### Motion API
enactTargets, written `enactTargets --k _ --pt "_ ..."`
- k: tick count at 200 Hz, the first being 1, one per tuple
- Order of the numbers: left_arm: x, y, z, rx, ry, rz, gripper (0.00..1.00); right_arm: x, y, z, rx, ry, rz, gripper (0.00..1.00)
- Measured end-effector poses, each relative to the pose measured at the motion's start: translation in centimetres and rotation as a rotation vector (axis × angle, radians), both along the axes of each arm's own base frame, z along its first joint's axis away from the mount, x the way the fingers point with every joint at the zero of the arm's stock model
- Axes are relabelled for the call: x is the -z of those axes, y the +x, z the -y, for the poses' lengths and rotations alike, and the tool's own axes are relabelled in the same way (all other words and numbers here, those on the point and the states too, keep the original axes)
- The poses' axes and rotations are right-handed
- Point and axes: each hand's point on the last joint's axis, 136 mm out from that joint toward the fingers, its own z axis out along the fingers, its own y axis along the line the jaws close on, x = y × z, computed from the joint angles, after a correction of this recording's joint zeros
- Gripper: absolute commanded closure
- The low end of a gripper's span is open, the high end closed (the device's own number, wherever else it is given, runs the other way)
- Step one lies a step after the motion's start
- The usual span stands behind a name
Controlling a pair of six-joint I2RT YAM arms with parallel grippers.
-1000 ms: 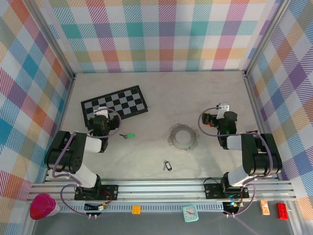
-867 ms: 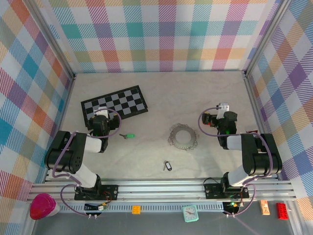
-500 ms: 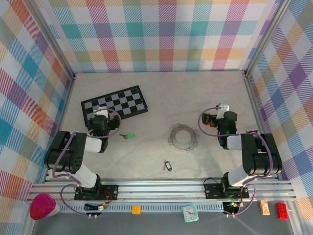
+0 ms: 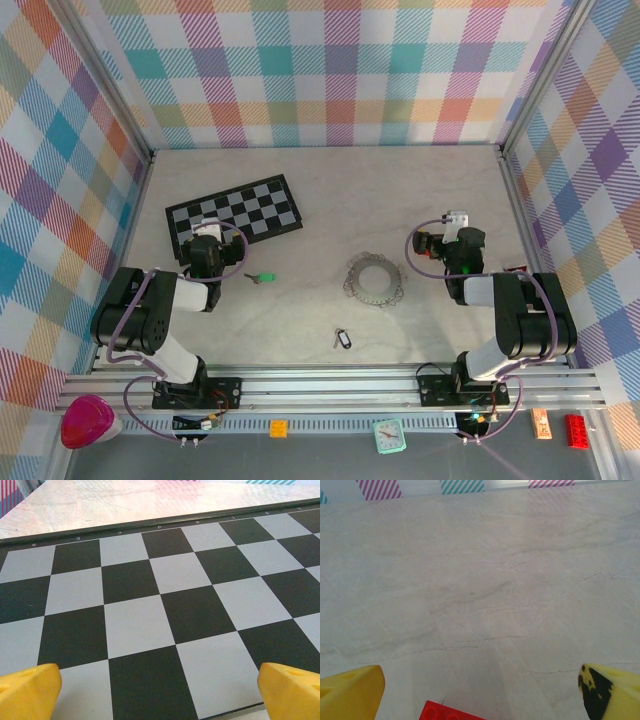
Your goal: Put the keys on the keyring
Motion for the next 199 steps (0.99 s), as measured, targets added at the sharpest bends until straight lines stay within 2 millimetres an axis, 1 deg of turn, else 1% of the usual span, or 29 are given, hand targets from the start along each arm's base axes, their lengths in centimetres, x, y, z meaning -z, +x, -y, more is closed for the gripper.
enactTargets --k 7,19,32,40,44,52,59,75,76,77,82,89,98,106,114,124,137,146,166,181,199 --pt "0.0 0.0 0.0 0.000 0.000 0.000 0.00 0.0 0.0 0.0 -0.001 0.000 0.000 0.00" --pt "-0.1 0.0 0.0 -0.001 0.000 0.001 0.00 0.0 -0.1 -0.1 -0.007 0.002 -0.005 0.01" --pt "-0.4 -0.3 -0.2 -0.012 0.002 -0.004 0.00 -0.2 -0.5 -0.3 -0.014 0.006 -0.030 0.01" --pt "-1.0 -0.5 -0.4 -0.021 0.003 -0.008 0.00 -0.7 -0.8 -0.2 -0.012 0.008 -0.044 0.01" --pt "-1.4 -0.6 -0.4 -0.022 0.002 -0.008 0.00 -1.5 -0.8 -0.2 -0.007 0.007 -0.038 0.01" --pt "-2.7 -0.7 -0.5 -0.028 0.003 0.005 0.00 -3.2 -0.8 -0.1 -0.002 0.013 -0.023 0.01" --pt "-4.4 -0.6 -0.6 -0.031 0.000 0.031 0.00 -5.1 -0.7 -0.1 0.004 0.025 0.001 0.02" --pt "-8.5 -0.3 -0.6 -0.035 -0.016 0.110 0.00 -9.3 -0.7 -0.1 0.024 0.071 0.057 0.04" --pt "-9.0 -0.3 -0.5 -0.035 -0.020 0.122 0.00 -9.6 -0.7 -0.1 0.027 0.079 0.060 0.04" --pt "-9.0 -0.3 -0.5 -0.035 -0.020 0.122 0.00 -9.8 -0.7 -0.1 0.028 0.082 0.062 0.04" --pt "-10.4 -0.4 -0.5 -0.037 -0.029 0.151 0.00 -10.7 -0.8 -0.1 0.034 0.100 0.072 0.05" --pt "-11.7 -0.4 -0.5 -0.037 -0.040 0.176 0.00 -11.8 -1.0 -0.1 0.046 0.138 0.073 0.06" --pt "-12.9 -0.6 -0.2 -0.030 -0.055 0.199 0.00 -12.4 -1.4 -0.2 0.060 0.188 0.054 0.09" --pt "-13.7 -0.8 0.1 -0.021 -0.073 0.210 0.00 -12.3 -1.8 -0.4 0.069 0.234 0.020 0.13" --pt "-13.9 -1.0 0.5 -0.012 -0.090 0.208 0.00 -11.6 -2.3 -0.7 0.076 0.282 -0.031 0.20" --pt "-13.7 -1.1 1.2 0.006 -0.115 0.192 0.00 -10.2 -3.1 -1.1 0.086 0.340 -0.113 0.28" --pt "-13.1 -1.3 2.8 0.050 -0.153 0.154 0.00 -8.1 -4.5 -1.9 0.093 0.407 -0.232 0.39" --pt "-12.6 -1.4 3.8 0.077 -0.174 0.131 0.00 -6.9 -5.5 -2.4 0.094 0.450 -0.306 0.40" --pt "-11.7 -1.3 7.1 0.156 -0.227 0.076 0.00 -4.8 -7.7 -4.0 0.077 0.500 -0.453 0.41" --pt "-11.2 -1.4 9.6 0.213 -0.249 0.037 0.01 -3.4 -9.9 -5.9 0.046 0.497 -0.568 0.42" --pt "-10.4 -1.7 12.8 0.286 -0.264 -0.004 0.02 -2.5 -12.2 -8.2 -0.008 0.466 -0.675 0.44"
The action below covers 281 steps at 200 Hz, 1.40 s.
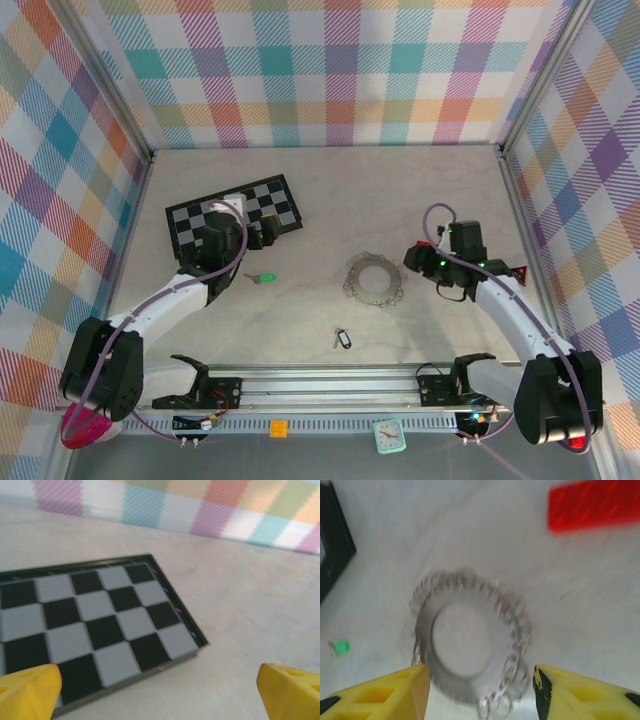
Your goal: Put the keys on the keyring
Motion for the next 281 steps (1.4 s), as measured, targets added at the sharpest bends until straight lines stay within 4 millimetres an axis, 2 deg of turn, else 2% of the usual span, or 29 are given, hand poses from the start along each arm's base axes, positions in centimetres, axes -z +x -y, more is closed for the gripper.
enactTargets --k 13,31,53,88,120,151,209,281 --pt "0.6 -0.5 1.9 0.048 -0.002 -0.021 0.03 0.3 -1.3 -1.4 -0.042 0.002 -0.049 0.45" --pt "1.3 -1.2 4.2 0.099 -0.012 -0.045 0.04 0.9 -3.0 -3.1 -0.077 0.010 -0.110 0.53" --pt "2.2 -2.2 6.8 0.151 -0.030 -0.076 0.05 1.9 -5.1 -5.0 -0.096 0.028 -0.176 0.56" --pt "3.7 -3.9 11.4 0.232 -0.082 -0.122 0.06 3.9 -7.7 -5.7 -0.080 0.031 -0.265 0.58" --pt "5.4 -4.9 14.3 0.270 -0.116 -0.167 0.07 5.6 -8.7 -6.0 -0.053 0.041 -0.304 0.62" --pt "6.1 -4.7 15.6 0.277 -0.147 -0.187 0.08 6.6 -8.6 -6.3 -0.019 0.061 -0.310 0.64" --pt "5.3 -4.1 16.8 0.279 -0.190 -0.172 0.08 7.4 -7.3 -6.6 0.012 0.064 -0.295 0.70" --pt "5.3 -4.3 17.8 0.291 -0.209 -0.173 0.09 7.8 -6.9 -6.1 0.037 0.036 -0.285 0.70"
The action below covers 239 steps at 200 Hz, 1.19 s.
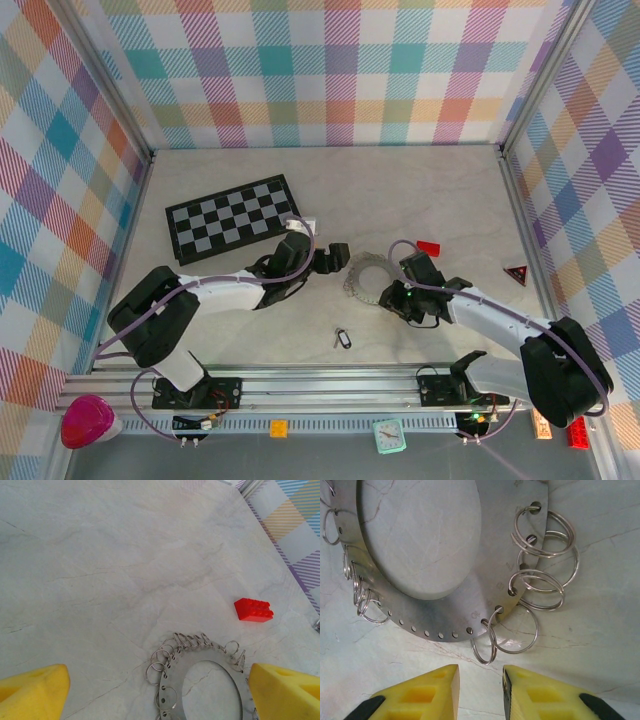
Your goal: Put the keys on the keyring
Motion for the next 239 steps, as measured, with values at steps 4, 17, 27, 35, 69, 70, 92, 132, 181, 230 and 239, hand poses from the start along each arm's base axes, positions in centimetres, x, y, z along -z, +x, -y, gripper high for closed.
enactTargets --k 4,17,27,35,69,70,92,132,181,230,239 --pt "-0.02 0.01 0.01 0.000 -0.001 0.001 0.09 0.08 0.00 0.04 0.001 -0.003 -0.002 0.70" --pt "-0.03 0.01 0.01 0.000 -0.001 0.001 0.09 0.33 -0.07 0.09 0.001 -0.009 -0.010 0.70" --pt "-0.05 0.01 0.03 0.000 -0.001 0.001 0.09 0.49 -0.12 0.12 0.001 -0.012 -0.016 0.71" --pt "-0.05 0.01 0.03 0.000 -0.001 0.001 0.09 0.59 -0.13 0.13 0.001 -0.014 -0.019 0.71" --pt "-0.04 0.00 0.03 -0.001 -0.003 -0.001 0.09 0.78 0.04 0.03 -0.002 -0.015 -0.017 0.73" --pt "-0.05 0.01 0.03 -0.001 -0.003 0.000 0.09 0.77 0.06 0.02 -0.002 -0.014 -0.017 0.73" --pt "-0.07 -0.06 0.12 0.001 -0.004 0.000 0.09 0.75 0.22 -0.04 -0.001 -0.013 -0.010 0.76" --pt "-0.06 -0.34 0.41 0.010 -0.003 0.000 0.09 0.74 0.39 0.04 0.002 -0.019 -0.002 0.81" --pt "-0.06 -0.33 0.39 0.008 -0.002 0.000 0.09 0.77 0.47 0.14 0.000 -0.026 0.004 0.85" --pt "-0.06 -0.35 0.42 0.009 -0.002 0.000 0.09 0.93 0.51 0.12 -0.004 -0.029 0.003 0.83" --pt "-0.06 -0.35 0.42 0.009 -0.002 0.000 0.09 0.98 0.53 0.12 -0.006 -0.032 0.002 0.83"
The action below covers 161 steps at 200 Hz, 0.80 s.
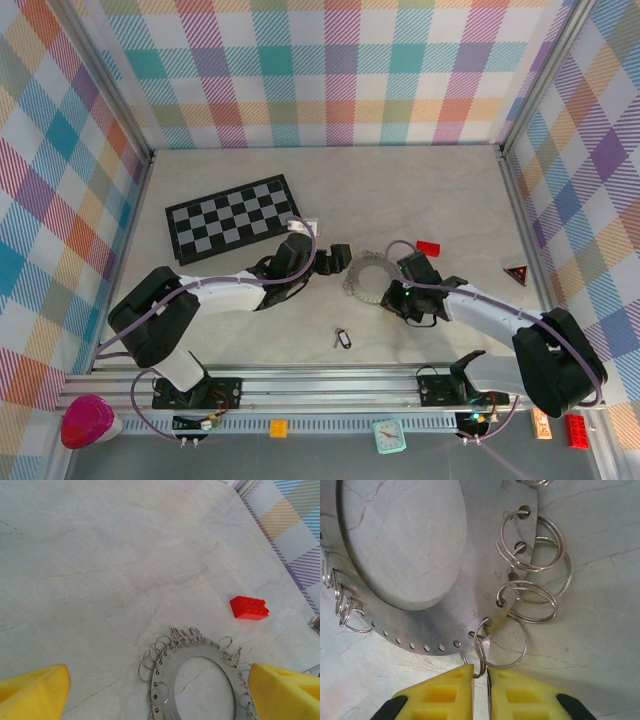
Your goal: Put the keys on the keyring
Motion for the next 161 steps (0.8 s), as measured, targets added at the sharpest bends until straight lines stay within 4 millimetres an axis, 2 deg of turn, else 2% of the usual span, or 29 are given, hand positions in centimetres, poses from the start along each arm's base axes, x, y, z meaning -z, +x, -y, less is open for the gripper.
enactTargets --k 50,109,161 --pt "0.0 0.0 0.0 0.000 0.000 0.000 0.09 0.2 0.3 0.1 0.005 -0.016 0.001 0.86" --pt "0.0 0.1 -0.1 -0.005 0.002 0.002 0.09 -0.4 0.5 0.2 -0.028 -0.038 0.026 1.00" --pt "0.0 0.1 -0.2 -0.008 0.007 0.005 0.09 -1.7 -0.2 0.3 -0.168 -0.100 0.039 1.00"
